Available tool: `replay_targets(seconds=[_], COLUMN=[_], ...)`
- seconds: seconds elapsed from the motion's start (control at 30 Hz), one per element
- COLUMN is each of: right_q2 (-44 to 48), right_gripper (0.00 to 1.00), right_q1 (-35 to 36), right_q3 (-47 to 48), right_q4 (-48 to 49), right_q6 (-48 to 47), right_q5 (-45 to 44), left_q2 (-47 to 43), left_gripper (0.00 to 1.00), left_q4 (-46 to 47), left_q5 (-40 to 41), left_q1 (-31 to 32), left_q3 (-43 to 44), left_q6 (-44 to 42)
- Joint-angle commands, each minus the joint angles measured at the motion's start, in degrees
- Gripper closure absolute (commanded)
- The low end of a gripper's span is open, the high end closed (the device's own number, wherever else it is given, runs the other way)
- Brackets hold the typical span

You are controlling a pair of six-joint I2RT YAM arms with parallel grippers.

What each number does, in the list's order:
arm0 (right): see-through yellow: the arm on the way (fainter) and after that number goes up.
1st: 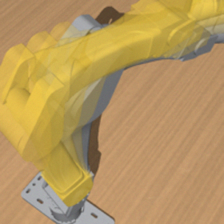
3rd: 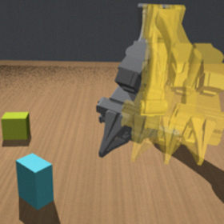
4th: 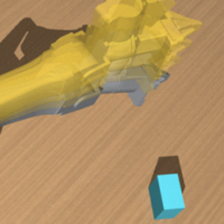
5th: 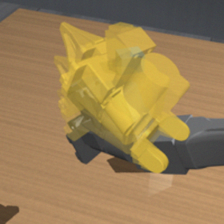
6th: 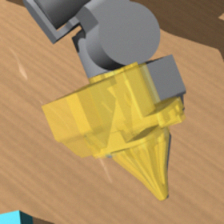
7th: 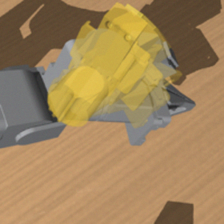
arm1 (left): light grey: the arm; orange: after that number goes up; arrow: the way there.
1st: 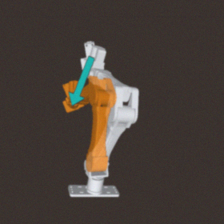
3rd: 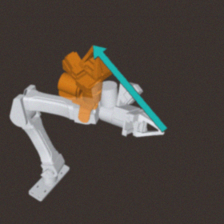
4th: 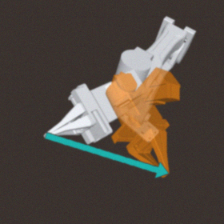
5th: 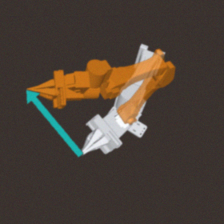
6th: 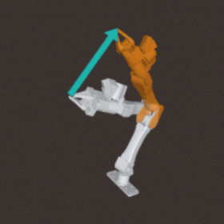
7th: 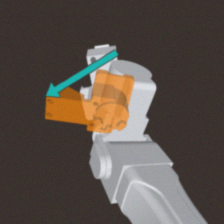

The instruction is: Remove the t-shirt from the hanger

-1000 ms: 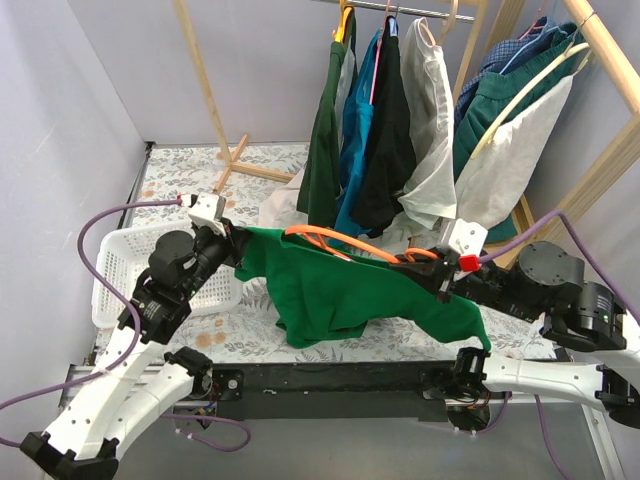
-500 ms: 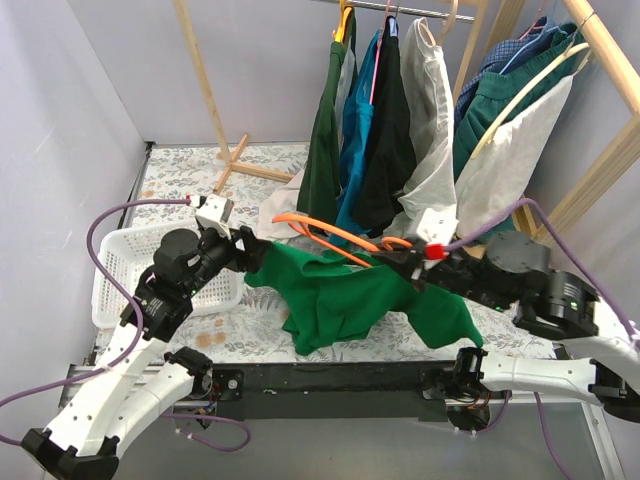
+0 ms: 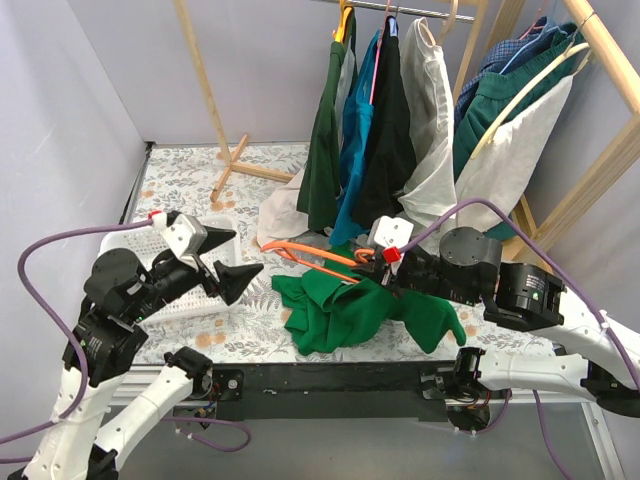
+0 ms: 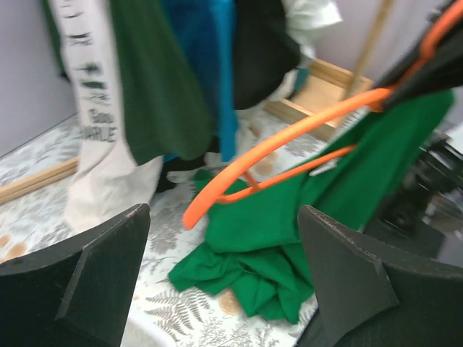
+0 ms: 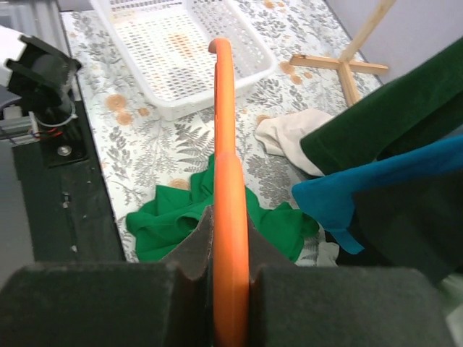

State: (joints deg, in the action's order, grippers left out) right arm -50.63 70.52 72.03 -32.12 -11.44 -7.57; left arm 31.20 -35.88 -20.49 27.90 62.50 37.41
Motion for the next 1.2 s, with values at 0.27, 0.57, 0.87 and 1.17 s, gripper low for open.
replay_targets(seconds=[0.27, 0.57, 0.87, 1.17], right_q2=[-3.42, -4.47, -5.18, -2.11], right_gripper=[0.99, 0.99, 0.99, 0.99], right_q1=[-0.38, -0.38, -0.38, -0.38], right_q3=[5.32, 4.61, 3.82, -3.12], right_q4=[-0.93, 2.76, 6.01, 9.79], right_q6=[2.3, 2.57, 2.74, 4.85], right_q5=[11.79, 15.04, 16.98, 5.49], left_q2=[8.34, 9.67, 10.63, 8.35], left_gripper=[0.2, 0.33, 0.69, 1.0], left_q4=[-1.65, -2.18, -2.0, -2.35], left_q5=[-22.03, -29.34, -31.28, -21.7], left_q1=[-0.13, -0.13, -0.13, -0.13], left_q3=[-0.01, -3.52, -4.67, -2.3], left_q6=[-2.7, -1.9, -1.81, -1.55])
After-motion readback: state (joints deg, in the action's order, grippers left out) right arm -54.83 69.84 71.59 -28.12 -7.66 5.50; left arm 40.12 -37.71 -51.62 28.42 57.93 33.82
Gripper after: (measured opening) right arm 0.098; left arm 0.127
